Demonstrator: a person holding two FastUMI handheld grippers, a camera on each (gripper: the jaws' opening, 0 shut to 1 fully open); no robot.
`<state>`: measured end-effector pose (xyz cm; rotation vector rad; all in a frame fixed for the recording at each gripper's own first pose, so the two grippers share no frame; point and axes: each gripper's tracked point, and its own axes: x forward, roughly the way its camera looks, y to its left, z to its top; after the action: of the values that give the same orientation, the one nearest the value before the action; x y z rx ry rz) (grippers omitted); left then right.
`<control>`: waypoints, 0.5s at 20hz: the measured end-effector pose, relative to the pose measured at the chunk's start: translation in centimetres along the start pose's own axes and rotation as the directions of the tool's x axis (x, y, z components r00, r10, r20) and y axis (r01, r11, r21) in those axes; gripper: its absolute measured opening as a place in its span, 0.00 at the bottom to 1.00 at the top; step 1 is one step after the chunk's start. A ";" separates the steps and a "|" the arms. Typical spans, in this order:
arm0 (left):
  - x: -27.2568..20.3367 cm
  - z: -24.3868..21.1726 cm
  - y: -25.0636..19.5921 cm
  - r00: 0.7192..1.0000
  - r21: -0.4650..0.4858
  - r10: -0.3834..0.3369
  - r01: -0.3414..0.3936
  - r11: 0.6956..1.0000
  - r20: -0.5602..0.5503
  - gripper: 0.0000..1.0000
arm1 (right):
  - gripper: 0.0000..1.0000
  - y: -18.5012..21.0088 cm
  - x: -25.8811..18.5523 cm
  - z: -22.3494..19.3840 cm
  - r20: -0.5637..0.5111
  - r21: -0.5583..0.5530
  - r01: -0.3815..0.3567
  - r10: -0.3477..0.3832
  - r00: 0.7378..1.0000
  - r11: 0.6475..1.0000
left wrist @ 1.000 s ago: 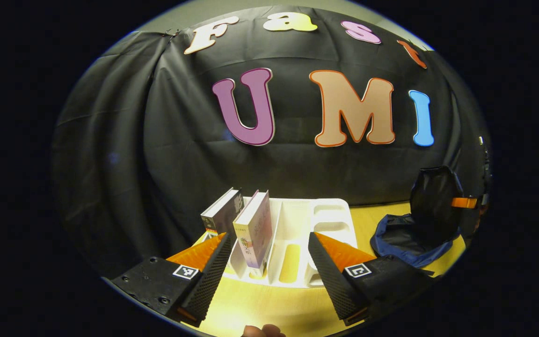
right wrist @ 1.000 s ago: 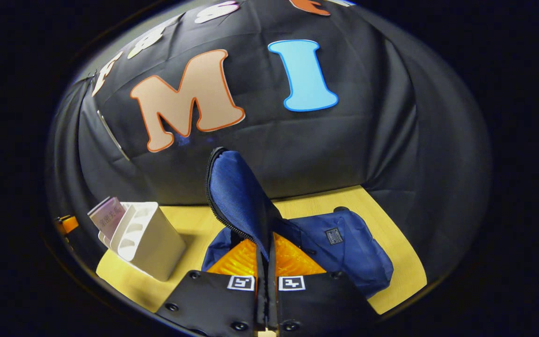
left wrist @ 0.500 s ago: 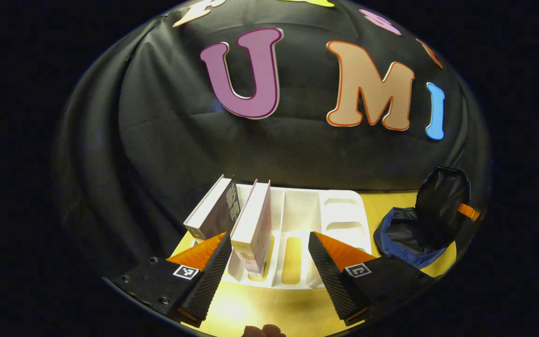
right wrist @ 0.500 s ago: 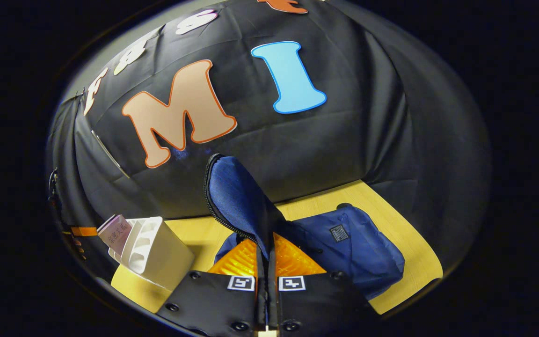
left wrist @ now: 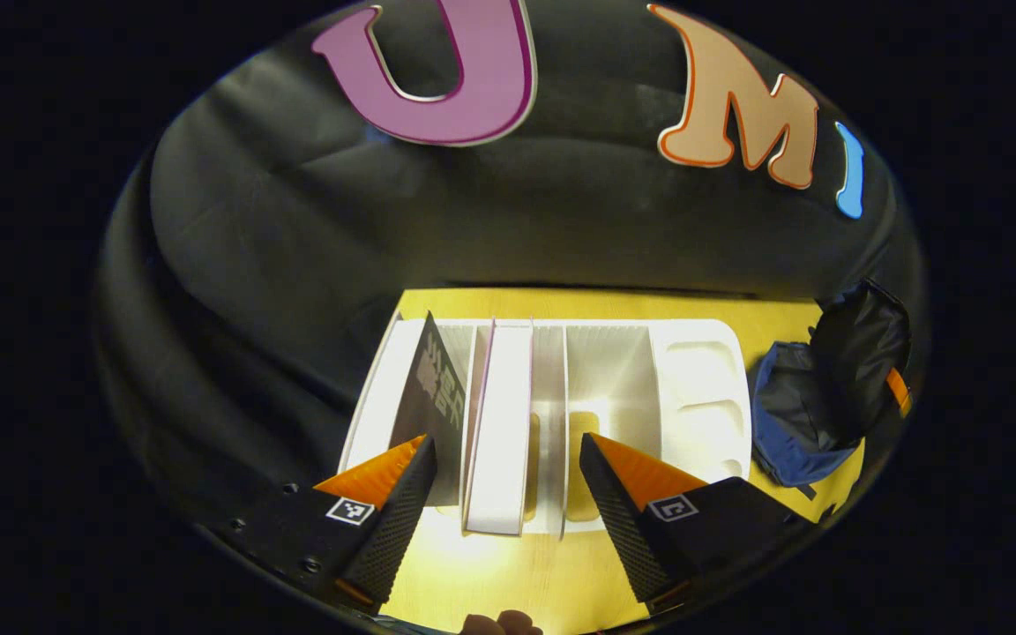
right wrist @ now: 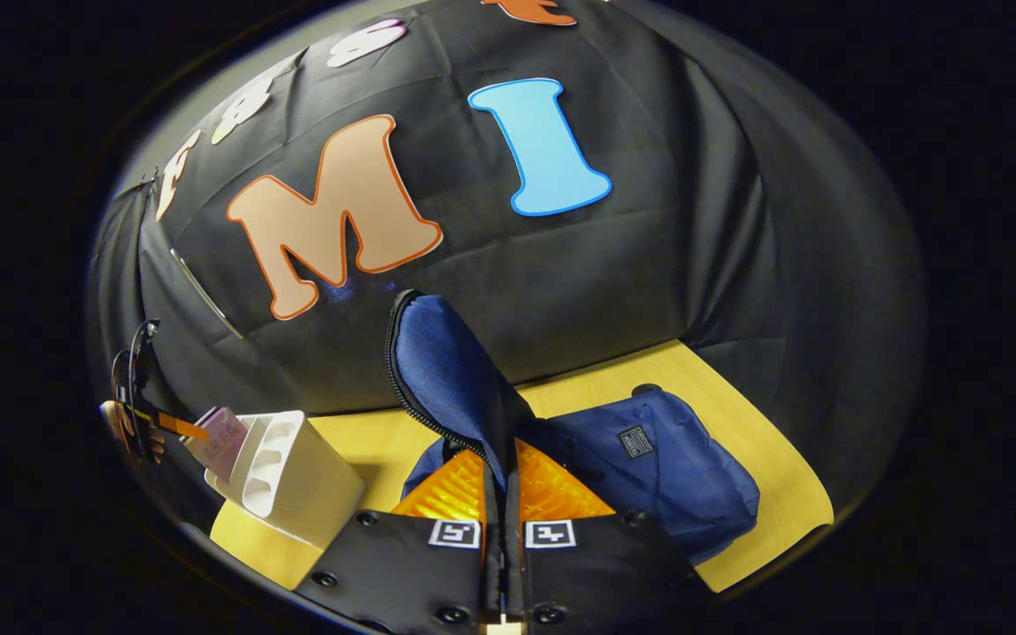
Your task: Open the schoolbag, grab two books from the bookshelf and put them into the schoolbag.
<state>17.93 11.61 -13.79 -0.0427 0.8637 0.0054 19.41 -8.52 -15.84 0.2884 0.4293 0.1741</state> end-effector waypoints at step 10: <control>3.7 -2.4 0.8 0.975 0.016 0.028 -0.025 1.000 -0.221 0.90 | 0.05 0.0 -0.3 0.0 0.000 0.013 -0.002 0.002 1.000 1.000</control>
<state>18.54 12.23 -18.21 -0.0198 1.0872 0.0201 19.16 -8.62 -15.77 0.3015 0.4302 0.1736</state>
